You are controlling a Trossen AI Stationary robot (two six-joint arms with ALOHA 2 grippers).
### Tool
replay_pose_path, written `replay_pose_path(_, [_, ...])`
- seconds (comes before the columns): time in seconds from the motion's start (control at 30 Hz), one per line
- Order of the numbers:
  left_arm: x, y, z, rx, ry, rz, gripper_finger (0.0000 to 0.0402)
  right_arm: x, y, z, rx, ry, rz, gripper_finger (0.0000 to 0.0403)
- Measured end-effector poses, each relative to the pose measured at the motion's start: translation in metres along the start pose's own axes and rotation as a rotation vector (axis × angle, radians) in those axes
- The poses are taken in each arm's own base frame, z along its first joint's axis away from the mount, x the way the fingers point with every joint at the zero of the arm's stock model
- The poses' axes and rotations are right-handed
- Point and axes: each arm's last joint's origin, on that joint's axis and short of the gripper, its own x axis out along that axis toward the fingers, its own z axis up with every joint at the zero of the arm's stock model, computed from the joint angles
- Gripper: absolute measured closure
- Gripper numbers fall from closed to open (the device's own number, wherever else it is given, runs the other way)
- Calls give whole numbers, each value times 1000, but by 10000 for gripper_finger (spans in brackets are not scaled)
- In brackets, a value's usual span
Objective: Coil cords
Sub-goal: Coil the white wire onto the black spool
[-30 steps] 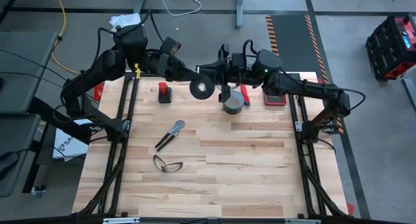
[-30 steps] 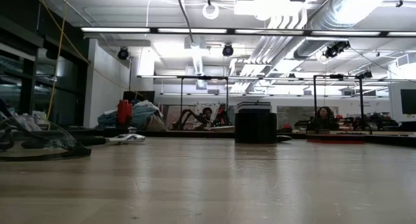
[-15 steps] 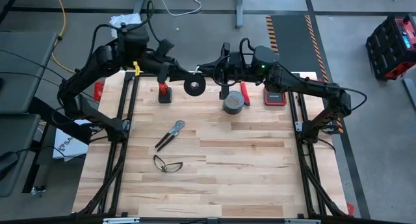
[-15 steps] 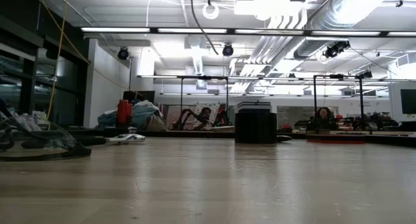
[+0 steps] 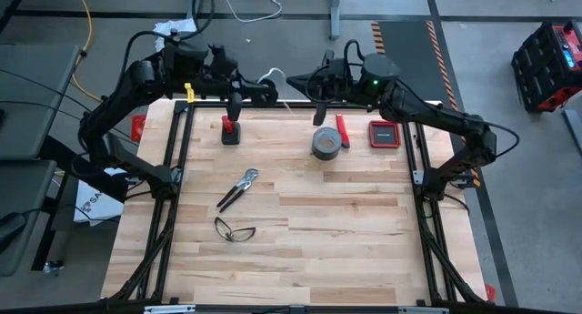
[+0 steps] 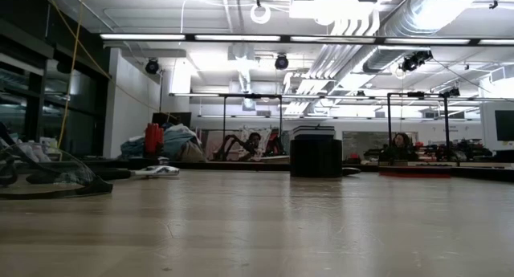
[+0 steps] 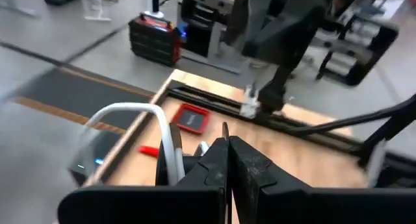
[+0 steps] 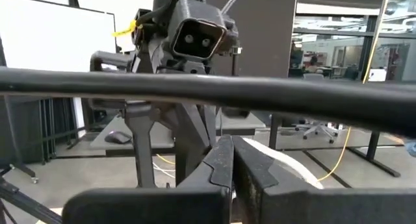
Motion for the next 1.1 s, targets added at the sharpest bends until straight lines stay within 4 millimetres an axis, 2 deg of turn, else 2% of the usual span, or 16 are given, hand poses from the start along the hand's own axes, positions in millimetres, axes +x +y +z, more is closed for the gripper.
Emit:
replay_pose_path(0.23, [-13, 1, -5, 196, 42, 122, 402, -2, -1, -1, 7, 20, -2, 402])
replay_pose_path(0.43, [-18, -7, -11, 419, 109, 223, 401, -1, 0, -3, 33, 39, -1, 396])
replay_pose_path(0.53, [-15, -15, -14, 518, 145, 217, 401, -1, 0, -5, 40, 65, 1, 373])
replay_pose_path(0.73, [-12, -37, -18, 673, 171, 225, 402, 1, 10, -13, 50, 138, -2, 294])
replay_pose_path(0.87, [-12, -48, -18, 694, 141, 212, 401, 3, 17, -17, 41, 164, -23, 266])
replay_pose_path(1.1, [-13, -60, -17, 648, 88, 172, 402, 6, 19, -27, -6, 229, -65, 263])
